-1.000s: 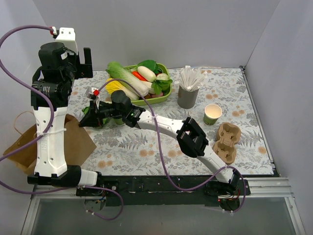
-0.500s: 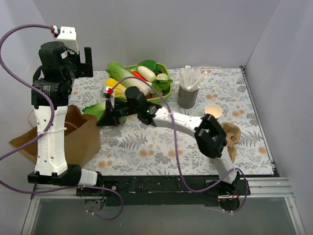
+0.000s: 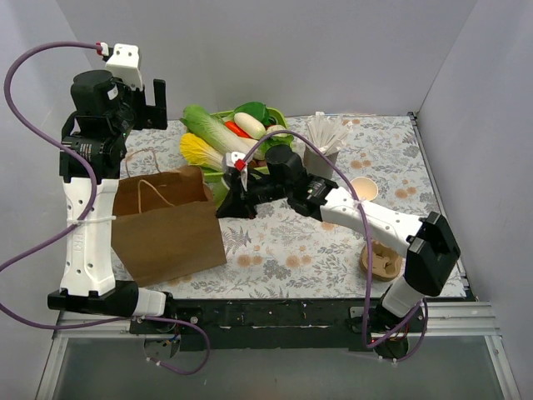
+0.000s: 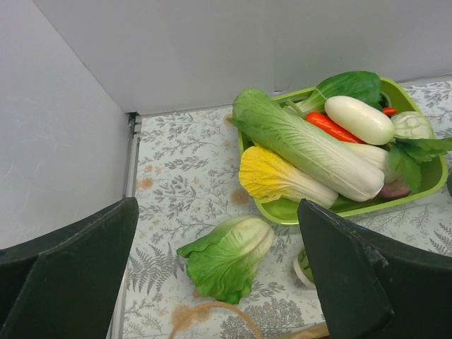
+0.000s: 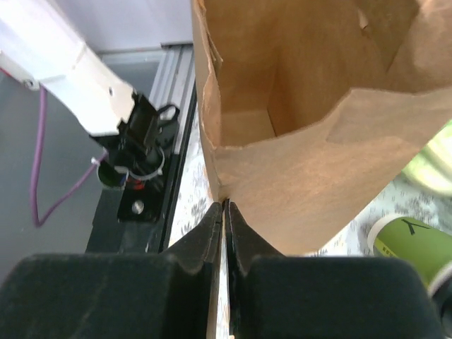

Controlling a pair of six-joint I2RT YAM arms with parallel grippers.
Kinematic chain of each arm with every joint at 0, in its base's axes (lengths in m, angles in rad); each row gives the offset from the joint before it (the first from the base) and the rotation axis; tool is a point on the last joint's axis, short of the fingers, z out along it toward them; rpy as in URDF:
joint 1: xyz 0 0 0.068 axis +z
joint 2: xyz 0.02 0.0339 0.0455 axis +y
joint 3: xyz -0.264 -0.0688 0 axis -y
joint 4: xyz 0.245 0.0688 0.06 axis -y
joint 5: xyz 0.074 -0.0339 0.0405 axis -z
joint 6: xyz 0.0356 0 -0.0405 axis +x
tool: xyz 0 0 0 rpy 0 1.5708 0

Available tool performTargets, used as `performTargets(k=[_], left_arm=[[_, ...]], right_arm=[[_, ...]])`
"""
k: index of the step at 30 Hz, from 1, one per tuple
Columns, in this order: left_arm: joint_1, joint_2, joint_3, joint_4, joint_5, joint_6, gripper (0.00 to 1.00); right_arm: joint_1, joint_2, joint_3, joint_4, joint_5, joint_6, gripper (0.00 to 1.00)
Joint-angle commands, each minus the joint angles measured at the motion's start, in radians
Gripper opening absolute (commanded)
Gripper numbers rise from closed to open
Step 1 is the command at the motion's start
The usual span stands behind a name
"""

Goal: Pack the takeout coffee

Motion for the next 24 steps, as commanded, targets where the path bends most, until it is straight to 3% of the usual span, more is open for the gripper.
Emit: performTargets(k=[1,5,8,17,24], left_arm=[[0.004,-0.039,-0.056,0.066,0.072,0.007,0.98],[0.004,-0.096,-0.177,0.150,0.144,0.010,0.98],[0.004,-0.113,-0.225,0.171,0.181,-0.002,0.98],[0.004,-0.176,-0.328,0.259,0.241,-0.018,0.98],[0.004,-0.197,-0.311,0.258,0.406,-0.058,0.98]], right_arm=[[-0.025,-0.083,-0.053,-0.155,0.018,-0.110,0.13],[-0.044,-0.140,-0.114,-0.274,0.040,-0.156,0.39],[-0.061,-0.209,-0.152,-0.320,0.089,-0.205,0.45],[-0.255,-0.273,-0.093,-0.534,0.188,-0.224,0.49],[-0.360,-0.140,-0.028,-0.632,0.255,-0.178,0.54]])
